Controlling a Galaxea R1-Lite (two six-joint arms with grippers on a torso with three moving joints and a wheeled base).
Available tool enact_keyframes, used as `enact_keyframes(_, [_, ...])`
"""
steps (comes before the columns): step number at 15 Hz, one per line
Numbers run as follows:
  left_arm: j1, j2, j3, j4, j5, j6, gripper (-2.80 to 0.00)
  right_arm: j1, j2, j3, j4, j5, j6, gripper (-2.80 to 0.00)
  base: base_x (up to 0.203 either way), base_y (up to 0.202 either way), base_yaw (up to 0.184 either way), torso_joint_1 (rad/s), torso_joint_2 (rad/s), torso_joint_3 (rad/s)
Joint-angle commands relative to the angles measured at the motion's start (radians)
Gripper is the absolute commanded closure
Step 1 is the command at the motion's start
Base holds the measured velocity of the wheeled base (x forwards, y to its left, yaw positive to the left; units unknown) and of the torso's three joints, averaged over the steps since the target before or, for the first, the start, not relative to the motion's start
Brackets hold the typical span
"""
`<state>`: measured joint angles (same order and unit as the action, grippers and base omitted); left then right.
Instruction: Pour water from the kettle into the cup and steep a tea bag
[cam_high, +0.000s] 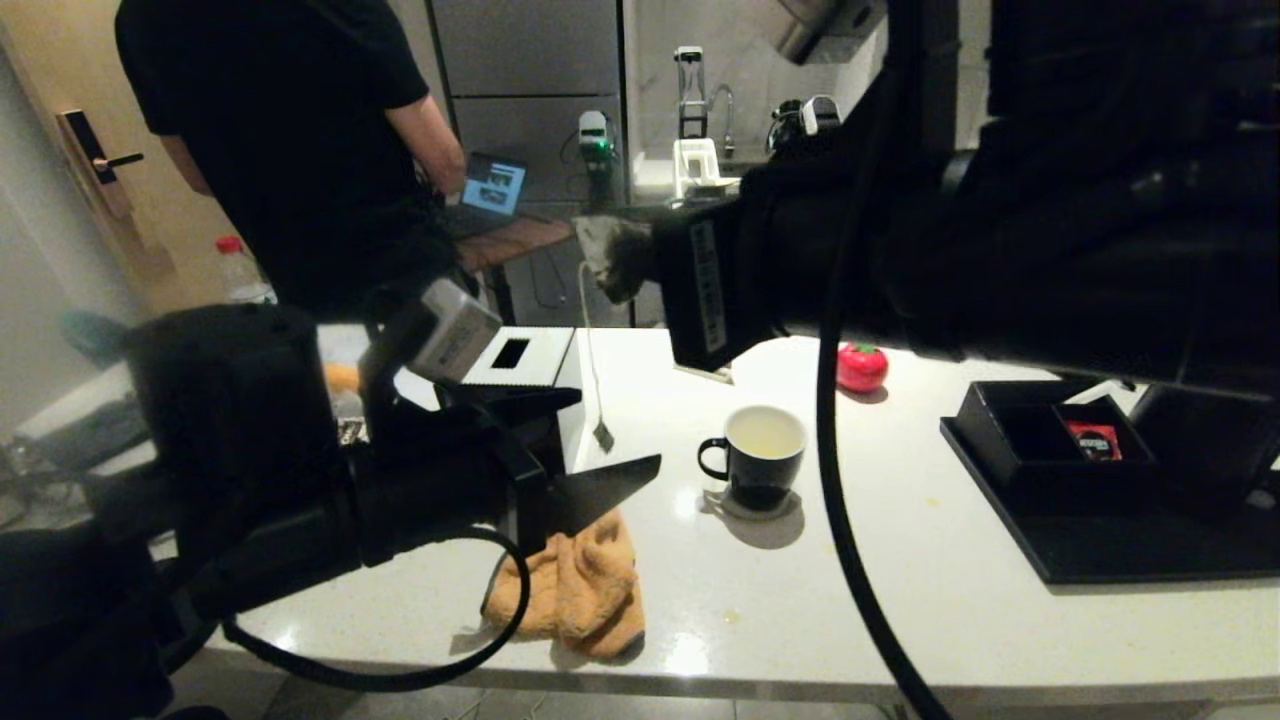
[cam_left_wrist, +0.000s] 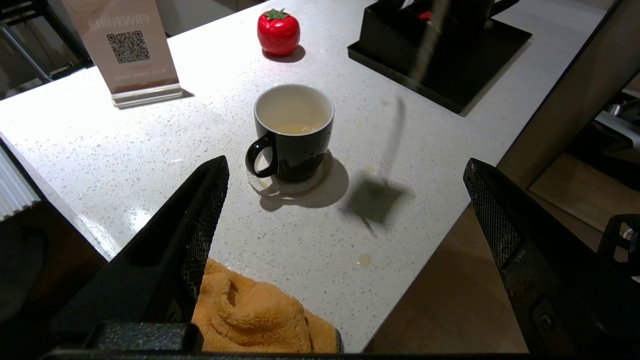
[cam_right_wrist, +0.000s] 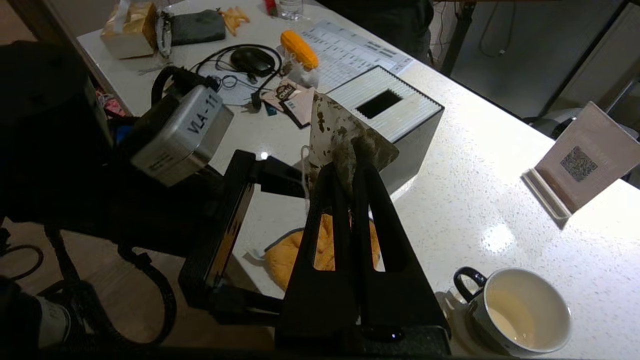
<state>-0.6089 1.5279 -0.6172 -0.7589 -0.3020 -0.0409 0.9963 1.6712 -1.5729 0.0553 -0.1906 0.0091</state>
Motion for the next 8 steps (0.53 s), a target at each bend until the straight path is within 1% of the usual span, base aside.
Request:
enact_keyframes(1, [0.001, 0.002, 0.001, -0.005, -0.002, -0.001, -2.80, 0.012, -0.001, 0.005, 0.000, -0.003, 0.000, 0.00, 0.000, 0.000, 0.000, 0.000, 0.00, 0.000])
enact_keyframes(3, [0.003, 0.002, -0.002, -0.005, 0.000, -0.001, -2.80, 0.013, -0.001, 0.008, 0.001, -0.003, 0.000, 0.00, 0.000, 0.000, 0.000, 0.000, 0.00, 0.000])
enact_keyframes(6, [0.003, 0.000, -0.001, -0.007, 0.027, -0.013, -2.80, 0.013, -0.010, 0.034, 0.000, -0.004, 0.002, 0.00, 0.000, 0.000, 0.000, 0.000, 0.00, 0.000])
enact_keyframes(8, [0.003, -0.002, 0.001, -0.007, 0.027, -0.013, -2.80, 0.013, -0.010, 0.034, 0.000, -0.004, 0.000, 0.00, 0.000, 0.000, 0.000, 0.000, 0.00, 0.000])
